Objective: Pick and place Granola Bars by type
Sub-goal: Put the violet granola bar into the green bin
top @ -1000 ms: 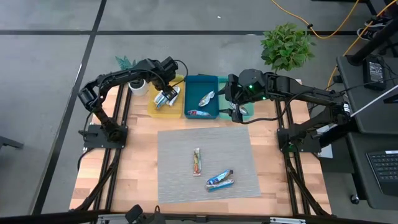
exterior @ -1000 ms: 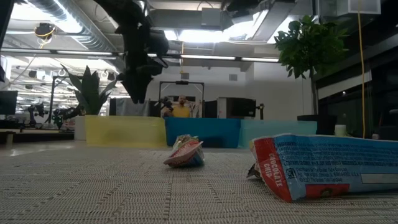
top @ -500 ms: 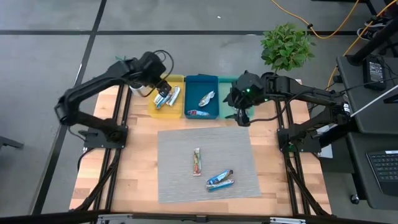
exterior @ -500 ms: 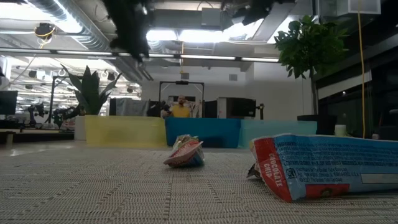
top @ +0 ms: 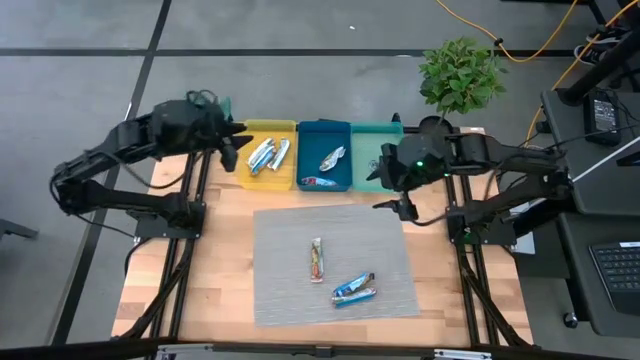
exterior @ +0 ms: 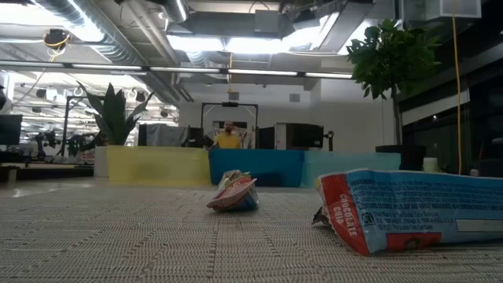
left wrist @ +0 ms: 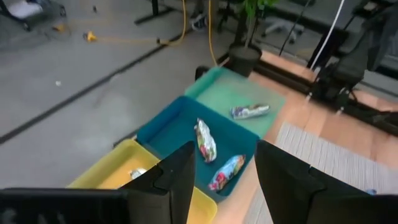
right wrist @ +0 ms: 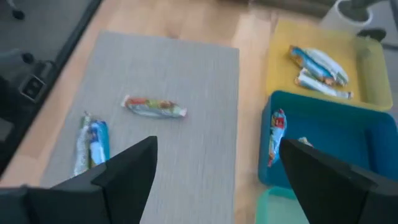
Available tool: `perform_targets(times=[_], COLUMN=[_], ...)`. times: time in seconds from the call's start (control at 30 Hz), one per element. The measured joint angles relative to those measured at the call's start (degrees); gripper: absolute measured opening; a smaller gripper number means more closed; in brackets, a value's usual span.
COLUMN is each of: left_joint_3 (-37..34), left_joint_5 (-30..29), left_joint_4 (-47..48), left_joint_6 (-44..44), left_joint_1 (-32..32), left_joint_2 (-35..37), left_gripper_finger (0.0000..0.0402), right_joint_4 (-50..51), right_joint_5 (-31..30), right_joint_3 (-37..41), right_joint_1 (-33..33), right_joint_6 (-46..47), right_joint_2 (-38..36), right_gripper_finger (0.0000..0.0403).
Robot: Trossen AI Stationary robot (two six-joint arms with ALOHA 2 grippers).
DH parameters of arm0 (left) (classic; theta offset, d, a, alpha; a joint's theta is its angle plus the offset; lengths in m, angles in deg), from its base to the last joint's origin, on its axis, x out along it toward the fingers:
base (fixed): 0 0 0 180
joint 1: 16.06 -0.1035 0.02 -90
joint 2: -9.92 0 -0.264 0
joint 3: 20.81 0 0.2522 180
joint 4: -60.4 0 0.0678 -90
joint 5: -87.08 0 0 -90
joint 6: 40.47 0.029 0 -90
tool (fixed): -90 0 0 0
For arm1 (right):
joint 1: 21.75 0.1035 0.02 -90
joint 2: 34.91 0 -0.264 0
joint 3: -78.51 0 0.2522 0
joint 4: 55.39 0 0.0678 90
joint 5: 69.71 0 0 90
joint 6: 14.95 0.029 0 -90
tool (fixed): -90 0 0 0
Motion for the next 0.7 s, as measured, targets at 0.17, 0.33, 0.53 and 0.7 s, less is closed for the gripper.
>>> perform_targets(times=[0.17, 0.33, 0.53, 0.7], left_joint_3=[0.0, 0.0, 0.0, 0.0], left_joint_5=[-4.4, -5.0, -5.0, -4.9], left_joint_4=[0.0, 0.0, 0.0, 0.0], left_joint_6=[0.1, 0.2, 1.8, 1.8], left_joint_1=[3.2, 4.8, 6.9, 8.4], left_joint_2=[2.5, 2.8, 2.3, 2.1], left_gripper_finger=[0.0156, 0.0155, 0.0153, 0.0150], right_joint_4=[-0.6, -1.1, -1.1, 1.0], right_joint_5=[1.6, 1.7, 3.6, -1.5], right_joint_3=[0.0, 0.0, 0.0, 0.0], right_joint_1=[0.5, 0.5, 5.9, 13.8], right_joint_6=[0.8, 2.0, 5.4, 8.8], right_joint_2=[-0.7, 1.6, 3.6, 4.7], right_gripper_finger=[0.0336, 0.0336, 0.0336, 0.0336])
